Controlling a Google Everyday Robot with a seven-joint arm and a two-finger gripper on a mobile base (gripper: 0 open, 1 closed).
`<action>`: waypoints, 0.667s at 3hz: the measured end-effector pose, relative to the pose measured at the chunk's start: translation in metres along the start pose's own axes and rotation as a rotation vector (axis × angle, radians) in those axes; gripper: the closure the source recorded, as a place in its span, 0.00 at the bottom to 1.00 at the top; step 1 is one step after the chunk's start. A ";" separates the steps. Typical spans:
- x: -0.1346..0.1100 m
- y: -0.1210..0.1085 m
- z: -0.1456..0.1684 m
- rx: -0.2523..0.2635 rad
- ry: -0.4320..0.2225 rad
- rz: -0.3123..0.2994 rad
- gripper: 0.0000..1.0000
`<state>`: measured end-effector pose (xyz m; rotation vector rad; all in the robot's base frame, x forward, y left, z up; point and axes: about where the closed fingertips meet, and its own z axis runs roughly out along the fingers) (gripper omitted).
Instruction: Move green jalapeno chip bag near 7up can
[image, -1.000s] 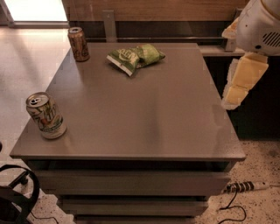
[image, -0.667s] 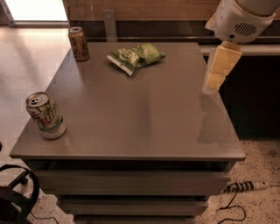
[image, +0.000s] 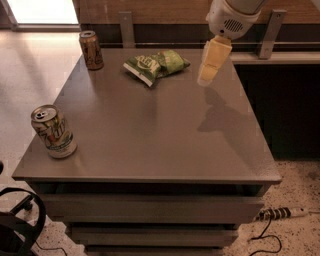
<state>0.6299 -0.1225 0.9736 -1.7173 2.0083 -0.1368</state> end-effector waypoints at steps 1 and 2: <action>-0.021 -0.030 0.030 0.011 -0.056 -0.002 0.00; -0.042 -0.052 0.064 -0.008 -0.108 -0.008 0.00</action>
Offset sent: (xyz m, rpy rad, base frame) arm 0.1238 0.0682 -0.0351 0.1521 -0.0122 0.0838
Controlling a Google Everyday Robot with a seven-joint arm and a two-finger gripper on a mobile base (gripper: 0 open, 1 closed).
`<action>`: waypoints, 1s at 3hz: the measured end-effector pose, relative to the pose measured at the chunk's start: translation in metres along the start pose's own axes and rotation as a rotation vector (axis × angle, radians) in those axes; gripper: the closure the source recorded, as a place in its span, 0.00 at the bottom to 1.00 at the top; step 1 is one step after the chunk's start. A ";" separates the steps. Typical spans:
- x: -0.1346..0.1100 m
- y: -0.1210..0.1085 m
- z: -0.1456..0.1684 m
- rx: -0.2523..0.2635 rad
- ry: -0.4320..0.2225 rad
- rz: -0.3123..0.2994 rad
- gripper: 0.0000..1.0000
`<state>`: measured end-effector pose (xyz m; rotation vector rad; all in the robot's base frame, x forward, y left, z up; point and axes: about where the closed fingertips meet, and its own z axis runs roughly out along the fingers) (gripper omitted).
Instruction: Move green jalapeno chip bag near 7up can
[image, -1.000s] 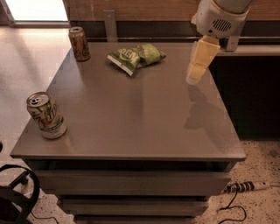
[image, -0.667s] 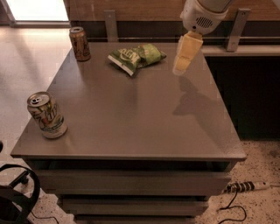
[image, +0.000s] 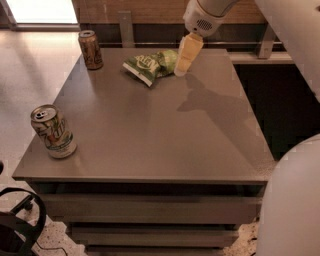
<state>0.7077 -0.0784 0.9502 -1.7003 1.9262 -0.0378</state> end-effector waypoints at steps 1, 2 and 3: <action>-0.006 -0.012 0.030 -0.024 -0.032 0.013 0.00; -0.007 -0.018 0.054 -0.039 -0.040 0.031 0.00; -0.008 -0.022 0.073 -0.048 -0.040 0.047 0.00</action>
Offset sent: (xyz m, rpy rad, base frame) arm 0.0610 0.0265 -0.0500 0.0713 0.0554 -0.0122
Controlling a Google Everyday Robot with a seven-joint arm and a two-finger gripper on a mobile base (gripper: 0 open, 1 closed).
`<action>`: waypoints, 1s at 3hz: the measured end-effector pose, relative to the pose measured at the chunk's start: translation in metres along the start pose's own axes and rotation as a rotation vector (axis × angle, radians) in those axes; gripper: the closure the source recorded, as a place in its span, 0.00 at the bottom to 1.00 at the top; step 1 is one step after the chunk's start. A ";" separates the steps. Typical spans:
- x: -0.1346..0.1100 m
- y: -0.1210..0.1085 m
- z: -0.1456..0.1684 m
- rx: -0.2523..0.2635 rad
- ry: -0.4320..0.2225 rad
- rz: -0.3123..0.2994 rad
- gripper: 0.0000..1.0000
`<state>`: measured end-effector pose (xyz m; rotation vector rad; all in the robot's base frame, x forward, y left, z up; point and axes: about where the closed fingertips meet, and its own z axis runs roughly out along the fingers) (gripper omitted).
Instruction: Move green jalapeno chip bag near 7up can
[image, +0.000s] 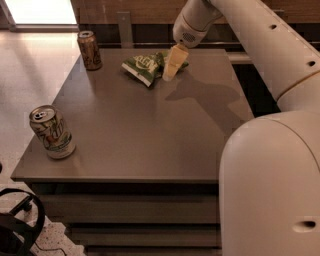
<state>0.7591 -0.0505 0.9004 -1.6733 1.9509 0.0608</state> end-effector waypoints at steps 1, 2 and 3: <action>-0.012 -0.011 0.029 -0.010 -0.022 0.012 0.00; -0.012 -0.012 0.029 -0.010 -0.023 0.012 0.00; -0.010 -0.014 0.036 0.022 0.001 0.013 0.00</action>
Offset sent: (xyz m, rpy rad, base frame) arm 0.0372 0.0269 -0.0132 0.0463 0.0038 -0.0024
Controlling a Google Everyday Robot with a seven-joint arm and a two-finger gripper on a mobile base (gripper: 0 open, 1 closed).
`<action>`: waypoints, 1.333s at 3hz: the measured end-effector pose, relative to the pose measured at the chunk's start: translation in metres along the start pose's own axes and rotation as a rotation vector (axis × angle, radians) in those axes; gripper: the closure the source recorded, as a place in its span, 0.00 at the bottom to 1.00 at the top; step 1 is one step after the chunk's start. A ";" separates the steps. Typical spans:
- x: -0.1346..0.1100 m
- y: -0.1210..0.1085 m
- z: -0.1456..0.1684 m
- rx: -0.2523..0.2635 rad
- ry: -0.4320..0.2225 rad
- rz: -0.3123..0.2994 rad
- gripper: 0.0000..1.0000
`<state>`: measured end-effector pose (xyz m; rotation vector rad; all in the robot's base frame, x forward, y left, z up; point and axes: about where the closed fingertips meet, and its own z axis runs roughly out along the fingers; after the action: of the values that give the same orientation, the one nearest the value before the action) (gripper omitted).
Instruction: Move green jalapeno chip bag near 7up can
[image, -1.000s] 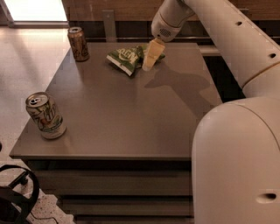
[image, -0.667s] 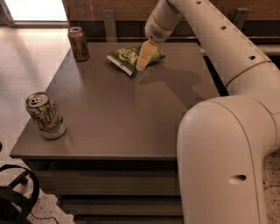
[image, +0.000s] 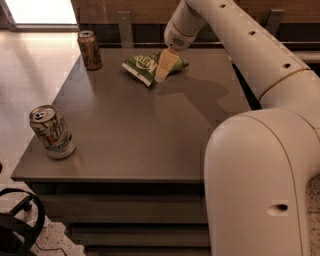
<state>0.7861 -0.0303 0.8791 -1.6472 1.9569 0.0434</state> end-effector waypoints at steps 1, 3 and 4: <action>0.005 -0.007 0.023 0.035 -0.010 0.007 0.00; 0.005 -0.015 0.072 0.031 -0.066 0.011 0.18; 0.002 -0.017 0.067 0.031 -0.066 0.011 0.41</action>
Offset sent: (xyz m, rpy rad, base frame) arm 0.0534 0.0164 -0.0607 0.0778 -0.0606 -0.0111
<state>0.8284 -0.0109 0.8281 -1.5954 1.9075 0.0699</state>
